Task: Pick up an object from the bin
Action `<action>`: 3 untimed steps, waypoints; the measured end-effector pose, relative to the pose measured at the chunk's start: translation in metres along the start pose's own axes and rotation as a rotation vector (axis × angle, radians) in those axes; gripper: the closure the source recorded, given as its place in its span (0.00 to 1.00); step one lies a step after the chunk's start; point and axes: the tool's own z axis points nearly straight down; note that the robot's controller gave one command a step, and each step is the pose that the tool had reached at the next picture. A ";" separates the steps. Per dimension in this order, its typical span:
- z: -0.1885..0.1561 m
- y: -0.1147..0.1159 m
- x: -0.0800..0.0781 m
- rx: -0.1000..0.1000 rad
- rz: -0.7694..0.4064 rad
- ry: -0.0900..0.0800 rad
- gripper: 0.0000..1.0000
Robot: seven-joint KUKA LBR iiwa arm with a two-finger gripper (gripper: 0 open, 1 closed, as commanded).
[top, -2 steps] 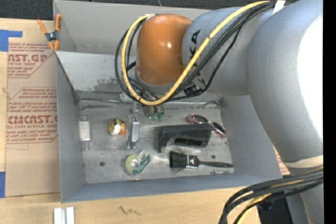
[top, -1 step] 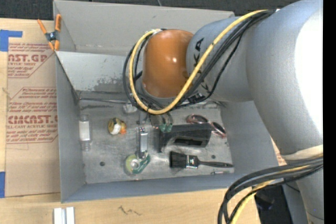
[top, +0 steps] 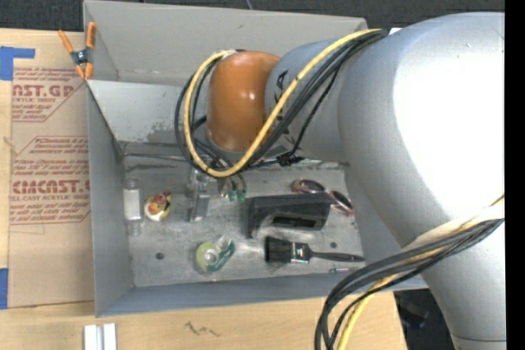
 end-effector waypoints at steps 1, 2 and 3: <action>0.000 0.000 0.000 0.000 0.000 0.000 1.00; -0.032 0.045 0.008 0.000 -0.638 0.004 0.00; -0.035 0.049 0.009 -0.002 -0.694 0.003 0.00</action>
Offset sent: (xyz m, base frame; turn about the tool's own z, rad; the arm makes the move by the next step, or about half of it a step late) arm -0.0090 0.0473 0.0351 -0.6929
